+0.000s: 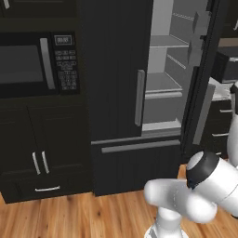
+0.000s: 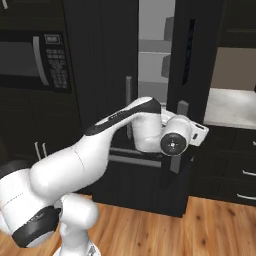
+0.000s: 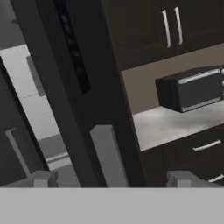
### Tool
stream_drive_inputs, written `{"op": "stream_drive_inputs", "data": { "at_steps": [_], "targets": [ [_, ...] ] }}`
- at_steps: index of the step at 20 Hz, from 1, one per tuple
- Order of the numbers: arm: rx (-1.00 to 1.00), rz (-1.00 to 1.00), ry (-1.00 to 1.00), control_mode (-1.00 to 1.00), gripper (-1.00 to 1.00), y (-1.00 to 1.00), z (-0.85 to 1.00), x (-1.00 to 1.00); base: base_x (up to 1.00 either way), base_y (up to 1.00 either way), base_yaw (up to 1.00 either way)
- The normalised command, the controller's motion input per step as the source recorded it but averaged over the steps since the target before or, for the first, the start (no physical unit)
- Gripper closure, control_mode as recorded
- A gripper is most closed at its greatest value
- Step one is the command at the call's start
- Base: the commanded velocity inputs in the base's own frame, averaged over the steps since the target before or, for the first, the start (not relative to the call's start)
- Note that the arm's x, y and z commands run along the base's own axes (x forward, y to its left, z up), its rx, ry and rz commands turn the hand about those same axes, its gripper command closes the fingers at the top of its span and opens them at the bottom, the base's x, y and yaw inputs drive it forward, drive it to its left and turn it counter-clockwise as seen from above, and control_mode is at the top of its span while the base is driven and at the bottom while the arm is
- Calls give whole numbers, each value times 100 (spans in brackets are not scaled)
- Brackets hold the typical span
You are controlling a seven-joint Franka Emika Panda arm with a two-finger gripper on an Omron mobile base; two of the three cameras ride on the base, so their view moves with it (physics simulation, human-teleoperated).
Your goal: Place one of the steaks on the plate and the other in the bowl. Then place the bowl in the fridge.
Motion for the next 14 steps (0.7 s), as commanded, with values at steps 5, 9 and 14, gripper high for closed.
{"op": "stream_drive_inputs", "data": {
  "at_steps": [5, 9, 14],
  "targets": [
    [-1, -3, 25, -100, -100, 20, 71, -56, 0, 0, 0],
    [0, 0, 35, -100, -100, 27, 33, -73, 0, 0, 0],
    [-1, 0, 39, -100, -100, 60, 7, -71, 0, 0, 0]
  ]
}}
